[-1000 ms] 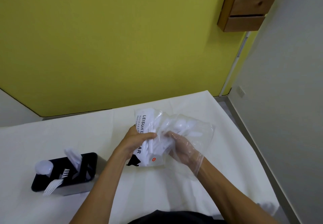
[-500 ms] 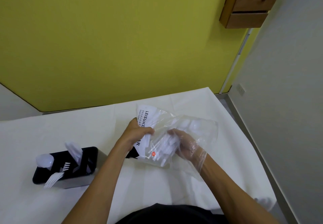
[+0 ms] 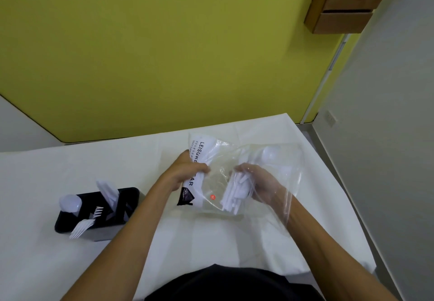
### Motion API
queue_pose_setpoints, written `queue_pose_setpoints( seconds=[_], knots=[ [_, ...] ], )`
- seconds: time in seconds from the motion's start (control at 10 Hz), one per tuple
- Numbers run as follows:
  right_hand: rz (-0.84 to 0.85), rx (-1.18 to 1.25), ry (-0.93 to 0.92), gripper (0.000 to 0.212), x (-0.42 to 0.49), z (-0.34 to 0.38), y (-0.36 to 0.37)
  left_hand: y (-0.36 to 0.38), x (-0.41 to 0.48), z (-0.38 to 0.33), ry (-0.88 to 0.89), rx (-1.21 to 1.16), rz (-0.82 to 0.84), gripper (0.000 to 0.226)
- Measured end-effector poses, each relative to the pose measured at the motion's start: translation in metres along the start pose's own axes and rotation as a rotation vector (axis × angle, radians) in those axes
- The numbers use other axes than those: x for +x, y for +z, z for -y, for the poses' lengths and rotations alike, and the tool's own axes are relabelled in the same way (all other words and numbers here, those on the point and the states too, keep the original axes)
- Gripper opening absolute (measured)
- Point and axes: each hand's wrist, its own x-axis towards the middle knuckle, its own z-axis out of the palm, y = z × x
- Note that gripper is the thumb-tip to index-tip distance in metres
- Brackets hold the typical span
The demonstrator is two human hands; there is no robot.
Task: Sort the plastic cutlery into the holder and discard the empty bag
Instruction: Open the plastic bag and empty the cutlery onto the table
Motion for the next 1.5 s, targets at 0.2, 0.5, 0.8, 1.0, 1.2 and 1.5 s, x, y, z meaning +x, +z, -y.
queue_pose_setpoints(
  seconds=[0.2,0.5,0.8,1.0,1.2,1.5],
  knots=[
    [-0.241,-0.360,-0.043,0.013,0.001,0.001,-0.003,-0.011,0.004,-0.011,0.085,0.154,-0.107,0.049],
    [-0.312,-0.513,-0.042,0.037,-0.007,0.014,-0.009,-0.013,0.012,-0.016,0.122,0.179,-0.081,0.046],
    [-0.382,-0.304,0.026,0.032,-0.014,0.005,-0.043,-0.031,0.018,0.002,0.124,0.397,-0.281,0.035],
    [-0.483,-0.394,-0.004,0.036,-0.020,0.003,-0.053,-0.005,0.021,0.015,0.094,0.442,-0.320,0.032],
    [-0.024,-0.411,0.011,0.024,-0.032,0.002,-0.047,0.000,0.022,0.031,0.116,0.384,-0.390,0.029],
    [-0.187,-0.255,0.011,0.011,-0.023,0.003,-0.043,-0.027,0.018,0.037,0.110,0.342,-0.433,0.029]
  ],
)
